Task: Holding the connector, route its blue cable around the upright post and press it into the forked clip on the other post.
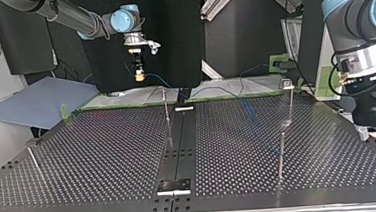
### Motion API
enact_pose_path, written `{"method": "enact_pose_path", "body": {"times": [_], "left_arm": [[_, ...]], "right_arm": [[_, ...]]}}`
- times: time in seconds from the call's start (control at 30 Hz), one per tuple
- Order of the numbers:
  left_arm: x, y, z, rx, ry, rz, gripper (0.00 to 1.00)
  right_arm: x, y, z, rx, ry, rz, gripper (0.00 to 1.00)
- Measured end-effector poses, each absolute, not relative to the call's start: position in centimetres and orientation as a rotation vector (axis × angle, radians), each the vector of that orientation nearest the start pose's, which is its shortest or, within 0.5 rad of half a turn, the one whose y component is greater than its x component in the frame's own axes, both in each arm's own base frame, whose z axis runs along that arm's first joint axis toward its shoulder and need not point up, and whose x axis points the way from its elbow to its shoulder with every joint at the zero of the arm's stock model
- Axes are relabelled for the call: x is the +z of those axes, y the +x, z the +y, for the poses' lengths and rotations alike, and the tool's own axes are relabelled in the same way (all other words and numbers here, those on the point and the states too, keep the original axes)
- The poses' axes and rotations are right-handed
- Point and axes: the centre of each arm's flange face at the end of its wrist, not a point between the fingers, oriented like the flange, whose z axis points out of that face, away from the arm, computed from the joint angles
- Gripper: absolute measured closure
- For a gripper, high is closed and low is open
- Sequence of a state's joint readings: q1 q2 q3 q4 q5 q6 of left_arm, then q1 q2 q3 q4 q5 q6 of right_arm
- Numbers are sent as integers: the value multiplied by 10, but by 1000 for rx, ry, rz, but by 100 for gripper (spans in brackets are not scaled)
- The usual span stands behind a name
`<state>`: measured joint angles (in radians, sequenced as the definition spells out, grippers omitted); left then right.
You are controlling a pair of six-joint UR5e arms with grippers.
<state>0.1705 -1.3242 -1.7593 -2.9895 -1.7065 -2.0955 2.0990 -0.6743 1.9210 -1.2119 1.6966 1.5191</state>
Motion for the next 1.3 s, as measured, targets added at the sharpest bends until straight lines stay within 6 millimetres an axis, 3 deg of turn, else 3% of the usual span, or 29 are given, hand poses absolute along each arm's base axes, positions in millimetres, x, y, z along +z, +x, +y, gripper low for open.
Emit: {"method": "enact_pose_path", "body": {"times": [0.4,0.73,1.3], "left_arm": [[553,415,-85,-228,-420,1307,0],[523,418,-107,-185,-354,1463,0],[507,401,-119,-54,-266,1627,0]], "right_arm": [[-48,382,-416,1429,1555,-970,100],[-48,383,-414,1432,1560,-967,100],[-49,384,-412,1435,1564,-964,100]]}}
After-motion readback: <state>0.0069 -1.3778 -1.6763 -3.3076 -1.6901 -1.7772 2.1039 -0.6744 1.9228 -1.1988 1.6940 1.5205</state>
